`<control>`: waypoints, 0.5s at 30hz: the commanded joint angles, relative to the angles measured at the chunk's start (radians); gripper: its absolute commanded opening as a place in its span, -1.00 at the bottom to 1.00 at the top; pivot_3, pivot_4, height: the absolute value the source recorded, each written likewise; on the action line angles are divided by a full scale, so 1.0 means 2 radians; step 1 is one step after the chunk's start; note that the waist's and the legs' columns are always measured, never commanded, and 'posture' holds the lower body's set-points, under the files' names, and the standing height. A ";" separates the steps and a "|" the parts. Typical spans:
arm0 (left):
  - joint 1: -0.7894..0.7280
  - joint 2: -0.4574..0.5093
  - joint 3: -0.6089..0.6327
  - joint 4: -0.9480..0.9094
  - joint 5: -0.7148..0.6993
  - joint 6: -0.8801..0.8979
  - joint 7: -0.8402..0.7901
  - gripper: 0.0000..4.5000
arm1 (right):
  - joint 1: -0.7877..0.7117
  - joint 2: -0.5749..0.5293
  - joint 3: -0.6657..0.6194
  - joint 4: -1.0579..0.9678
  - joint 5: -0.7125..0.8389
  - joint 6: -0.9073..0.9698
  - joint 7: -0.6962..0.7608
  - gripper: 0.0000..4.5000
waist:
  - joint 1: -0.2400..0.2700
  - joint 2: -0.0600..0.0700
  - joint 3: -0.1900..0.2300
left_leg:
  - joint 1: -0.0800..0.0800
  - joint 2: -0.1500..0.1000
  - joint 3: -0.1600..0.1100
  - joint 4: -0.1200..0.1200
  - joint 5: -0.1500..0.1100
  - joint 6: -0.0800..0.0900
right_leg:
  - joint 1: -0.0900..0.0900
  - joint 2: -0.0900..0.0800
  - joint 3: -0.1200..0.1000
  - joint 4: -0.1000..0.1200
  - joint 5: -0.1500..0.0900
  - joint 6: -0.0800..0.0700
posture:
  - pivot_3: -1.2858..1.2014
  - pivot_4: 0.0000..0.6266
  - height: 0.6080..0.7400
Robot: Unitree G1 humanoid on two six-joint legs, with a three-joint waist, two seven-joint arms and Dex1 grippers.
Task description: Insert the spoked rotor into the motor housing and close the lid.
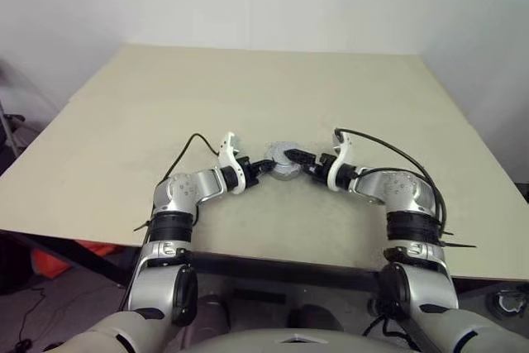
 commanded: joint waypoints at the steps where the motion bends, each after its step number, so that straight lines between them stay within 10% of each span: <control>1: 0.003 -0.002 -0.011 0.000 0.011 0.001 0.011 -1.00 | -0.017 0.031 0.026 -0.005 0.018 0.014 0.012 0.99 | 0.001 0.000 0.000 | 0.000 0.000 0.000 0.000 0.000 0.000 | 0.000 0.000 0.000 0.000 0.000 0.000 | 0.03 -1.00 1.00; 9: 0.005 0.000 -0.011 0.000 0.012 -0.001 0.012 -1.00 | -0.028 0.038 0.012 0.017 -0.005 -0.017 -0.004 0.99 | 0.000 0.000 0.000 | -0.001 0.000 0.000 0.000 0.000 0.000 | -0.001 0.000 0.000 0.000 0.000 0.000 | 0.03 -1.00 1.00; 15: 0.006 -0.001 -0.015 0.003 0.015 -0.003 0.011 -1.00 | -0.050 0.040 -0.022 0.055 -0.002 -0.052 -0.031 0.27 | 0.002 0.000 0.000 | -0.002 0.000 0.000 -0.001 0.000 -0.001 | -0.002 0.000 0.000 0.000 0.000 0.000 | 0.03 -1.00 1.00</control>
